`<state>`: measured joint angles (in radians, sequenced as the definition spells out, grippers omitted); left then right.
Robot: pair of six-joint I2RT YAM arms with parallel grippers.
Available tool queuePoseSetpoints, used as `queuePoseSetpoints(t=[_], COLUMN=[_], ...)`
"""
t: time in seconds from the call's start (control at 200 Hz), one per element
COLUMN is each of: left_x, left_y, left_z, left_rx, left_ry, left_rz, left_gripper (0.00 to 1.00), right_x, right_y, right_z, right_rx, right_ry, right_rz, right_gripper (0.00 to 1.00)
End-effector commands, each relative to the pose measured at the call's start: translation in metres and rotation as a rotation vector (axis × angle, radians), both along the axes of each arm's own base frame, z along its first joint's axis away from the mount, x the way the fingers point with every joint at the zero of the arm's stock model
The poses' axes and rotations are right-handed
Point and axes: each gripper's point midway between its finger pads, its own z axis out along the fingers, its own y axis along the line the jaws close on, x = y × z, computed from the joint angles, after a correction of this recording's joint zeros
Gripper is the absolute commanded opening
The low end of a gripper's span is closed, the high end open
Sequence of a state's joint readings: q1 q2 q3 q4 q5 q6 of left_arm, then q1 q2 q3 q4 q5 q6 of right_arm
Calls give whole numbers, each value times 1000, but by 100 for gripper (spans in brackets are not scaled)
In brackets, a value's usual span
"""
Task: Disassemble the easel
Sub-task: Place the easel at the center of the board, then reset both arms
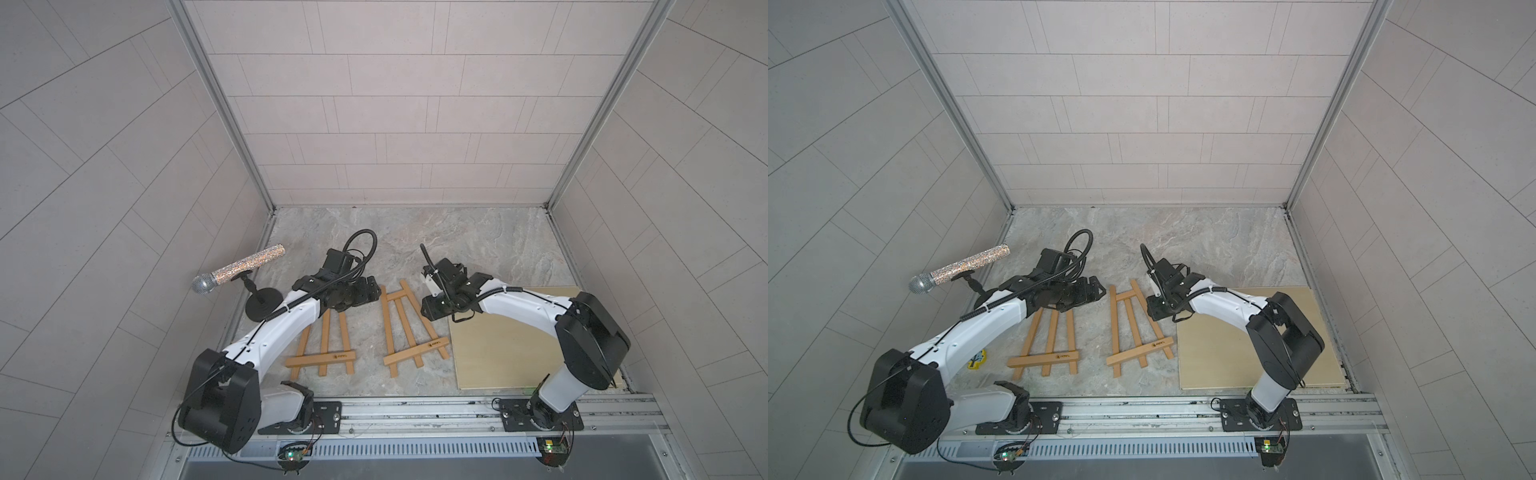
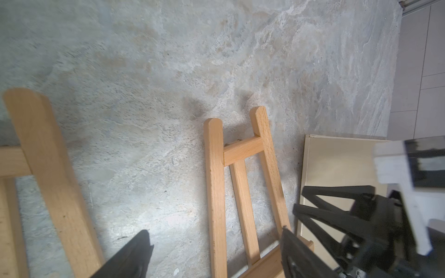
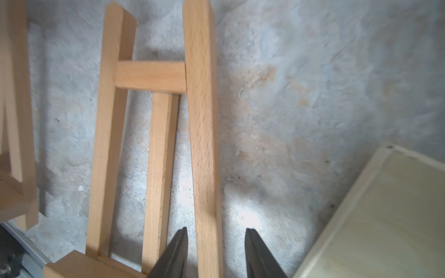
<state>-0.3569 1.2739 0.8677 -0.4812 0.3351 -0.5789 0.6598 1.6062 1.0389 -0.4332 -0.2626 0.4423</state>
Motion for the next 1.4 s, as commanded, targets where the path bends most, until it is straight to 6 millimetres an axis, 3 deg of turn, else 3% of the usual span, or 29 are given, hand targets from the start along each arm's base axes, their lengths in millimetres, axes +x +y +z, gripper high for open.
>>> queuePoseSetpoints(t=[0.0, 0.115, 0.285, 0.405, 0.691, 0.846, 1.036, 1.046, 1.396], left_x=[8, 21, 37, 42, 48, 55, 66, 67, 87], left_y=[18, 42, 82, 111, 157, 167, 171, 171, 175], left_z=[18, 29, 47, 54, 47, 35, 17, 17, -5], left_rx=[88, 194, 270, 345, 548, 547, 569, 570, 570], left_ry=[-87, -198, -327, -377, -486, -569, -641, -645, -760], left_rz=[-3, 53, 140, 184, 231, 275, 278, 279, 314], left_gripper=[90, 93, 97, 98, 100, 100, 100, 100, 100], right_x=[12, 27, 50, 65, 97, 103, 108, 105, 111], right_y=[-14, -32, -72, -111, -220, -259, -277, -278, -278], right_z=[29, 49, 74, 82, 93, 83, 72, 65, 29], right_rx=[28, 41, 39, 7, -119, -272, -357, -363, -350], right_ry=[-55, -108, -210, -269, -478, -584, -755, -746, -850], right_rz=[-21, -33, -65, -128, -461, -548, -585, -583, -580], right_gripper=[46, 54, 85, 98, 100, 100, 100, 100, 100])
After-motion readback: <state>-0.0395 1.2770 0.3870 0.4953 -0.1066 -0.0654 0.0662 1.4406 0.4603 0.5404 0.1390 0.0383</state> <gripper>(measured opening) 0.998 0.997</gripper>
